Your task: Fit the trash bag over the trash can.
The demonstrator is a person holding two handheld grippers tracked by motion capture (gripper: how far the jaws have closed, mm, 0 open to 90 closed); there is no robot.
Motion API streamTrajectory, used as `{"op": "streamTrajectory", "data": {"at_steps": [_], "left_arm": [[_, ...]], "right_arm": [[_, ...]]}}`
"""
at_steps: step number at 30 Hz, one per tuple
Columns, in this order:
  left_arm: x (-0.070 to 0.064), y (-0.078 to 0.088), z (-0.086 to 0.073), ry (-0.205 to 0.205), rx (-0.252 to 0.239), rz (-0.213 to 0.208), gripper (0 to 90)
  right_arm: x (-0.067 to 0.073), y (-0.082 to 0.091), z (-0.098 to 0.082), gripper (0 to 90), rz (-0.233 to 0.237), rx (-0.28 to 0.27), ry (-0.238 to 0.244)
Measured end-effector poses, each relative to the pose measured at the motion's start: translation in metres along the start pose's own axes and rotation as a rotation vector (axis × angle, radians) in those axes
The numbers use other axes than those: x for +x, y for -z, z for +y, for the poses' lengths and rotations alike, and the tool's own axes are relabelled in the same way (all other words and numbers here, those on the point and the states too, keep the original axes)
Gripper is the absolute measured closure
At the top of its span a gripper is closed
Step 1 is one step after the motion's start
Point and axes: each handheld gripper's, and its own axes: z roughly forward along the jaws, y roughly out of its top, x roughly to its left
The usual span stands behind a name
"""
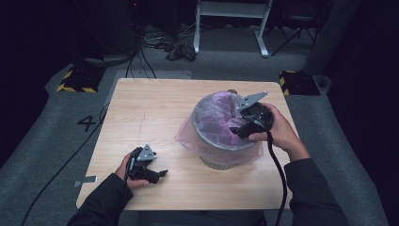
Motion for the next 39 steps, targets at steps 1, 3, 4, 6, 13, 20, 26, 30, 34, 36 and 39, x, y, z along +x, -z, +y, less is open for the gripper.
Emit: {"op": "streamTrajectory", "data": {"at_steps": [1, 3, 4, 6, 13, 20, 26, 30, 34, 36, 39], "left_arm": [[0.000, 0.000, 0.000, 0.006, 0.000, 0.002, 14.4], [0.000, 0.000, 0.000, 0.007, -0.001, 0.005, 14.4], [0.000, 0.000, 0.000, 0.007, 0.000, 0.005, 14.4], [0.000, 0.000, 0.000, 0.007, 0.000, 0.005, 14.4], [0.000, -0.001, 0.001, 0.007, -0.002, 0.006, 14.4], [0.000, -0.001, 0.001, 0.010, -0.002, 0.009, 14.5], [0.000, -0.001, 0.001, 0.011, -0.002, 0.010, 14.5], [0.000, -0.001, 0.001, 0.013, -0.001, 0.012, 14.5], [0.000, -0.001, 0.001, 0.013, -0.001, 0.012, 14.4], [0.000, -0.001, 0.001, 0.013, -0.001, 0.012, 14.4], [0.000, -0.001, 0.001, 0.014, -0.002, 0.013, 14.4]], "right_arm": [[0.000, 0.001, -0.001, 26.3, -0.006, -0.014, -0.007], [-0.001, 0.004, -0.004, 26.5, -0.017, -0.042, -0.017], [-0.001, 0.005, -0.005, 26.5, -0.019, -0.055, -0.026], [-0.001, 0.008, -0.007, 27.1, -0.027, -0.082, -0.033], [-0.003, 0.015, -0.011, 26.5, -0.028, -0.166, -0.066], [-0.002, 0.020, -0.013, 22.6, -0.027, -0.216, -0.075], [0.001, 0.031, -0.017, 22.0, -0.043, -0.245, -0.053], [0.003, 0.039, -0.018, 21.6, -0.044, -0.269, -0.049], [0.006, 0.045, -0.021, 21.2, -0.040, -0.275, -0.047], [0.007, 0.047, -0.022, 20.8, -0.043, -0.275, -0.045], [0.008, 0.051, -0.024, 20.2, -0.042, -0.272, -0.042]]}}
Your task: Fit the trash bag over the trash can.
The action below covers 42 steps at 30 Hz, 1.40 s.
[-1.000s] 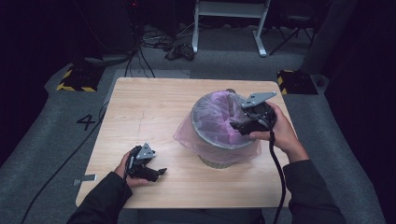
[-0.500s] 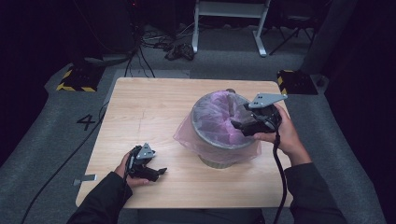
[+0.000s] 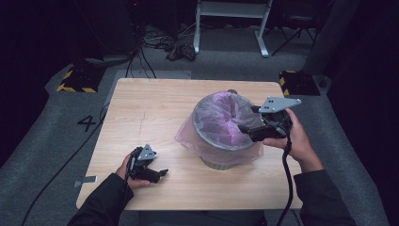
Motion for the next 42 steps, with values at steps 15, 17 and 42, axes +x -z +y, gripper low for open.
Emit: {"op": "streamTrajectory", "data": {"at_steps": [15, 17, 42], "left_arm": [[0.000, 0.000, 0.000, 0.002, 0.001, 0.000, 14.4], [0.000, 0.000, 0.000, 0.003, 0.001, 0.000, 14.4], [0.000, -0.001, 0.001, 0.004, 0.002, 0.004, 14.4]], "right_arm": [[0.006, 0.022, -0.009, 20.3, -0.038, 0.021, 0.026], [0.007, 0.025, -0.010, 20.6, -0.051, 0.028, 0.027], [0.015, 0.045, -0.045, 20.6, -0.049, 0.040, 0.029]]}}
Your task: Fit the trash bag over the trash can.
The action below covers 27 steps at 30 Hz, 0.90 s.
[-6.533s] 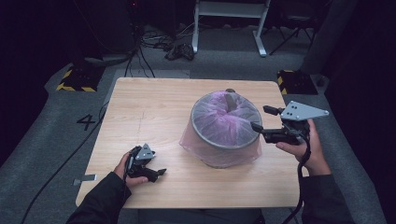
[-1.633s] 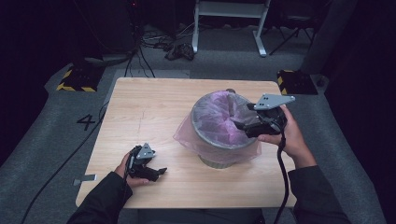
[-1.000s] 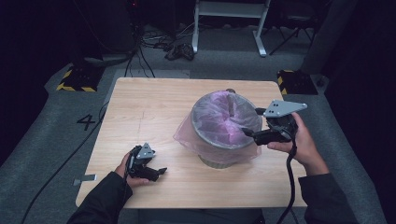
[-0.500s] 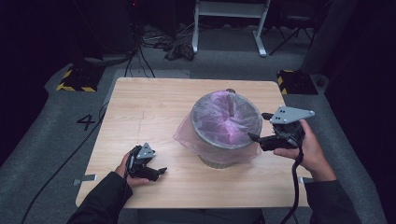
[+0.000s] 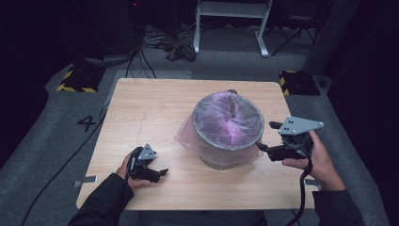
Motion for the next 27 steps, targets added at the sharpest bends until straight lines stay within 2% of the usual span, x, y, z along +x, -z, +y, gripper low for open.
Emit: {"op": "streamTrajectory", "data": {"at_steps": [9, 27], "left_arm": [[0.000, 0.000, 0.000, 0.001, 0.000, 0.001, 14.4], [0.000, 0.000, 0.000, 0.002, 0.000, 0.001, 14.4]], "right_arm": [[0.001, -0.001, -0.016, 20.6, -0.006, 0.038, -0.004], [0.006, -0.027, -0.058, 20.3, -0.007, 0.149, -0.021]]}}
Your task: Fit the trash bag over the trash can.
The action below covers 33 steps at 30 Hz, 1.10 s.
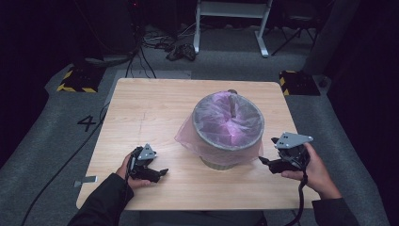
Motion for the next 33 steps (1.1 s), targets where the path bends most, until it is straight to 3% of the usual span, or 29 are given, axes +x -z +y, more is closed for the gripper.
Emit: {"op": "streamTrajectory", "data": {"at_steps": [5, 11, 20, 27, 31, 33], "left_arm": [[0.000, 0.000, 0.000, 0.001, -0.001, 0.005, 14.4], [0.000, 0.000, 0.000, 0.005, 0.000, 0.006, 14.3], [0.001, -0.002, 0.001, 0.003, -0.001, -0.001, 13.8], [0.001, -0.002, 0.002, 0.004, -0.001, -0.002, 13.6], [0.001, -0.002, 0.002, 0.004, -0.002, 0.000, 13.3], [0.001, -0.002, 0.002, 0.003, -0.002, 0.001, 13.3]], "right_arm": [[0.001, -0.009, -0.012, 19.8, 0.028, -0.001, -0.004], [-0.001, -0.029, -0.033, 19.6, 0.023, 0.047, -0.023], [0.002, -0.050, -0.069, 19.4, 0.019, 0.092, -0.094], [-0.001, -0.059, -0.090, 18.2, 0.027, 0.069, -0.177], [-0.004, -0.059, -0.104, 19.0, 0.048, 0.003, -0.253], [-0.005, -0.060, -0.110, 18.8, 0.040, 0.006, -0.270]]}}
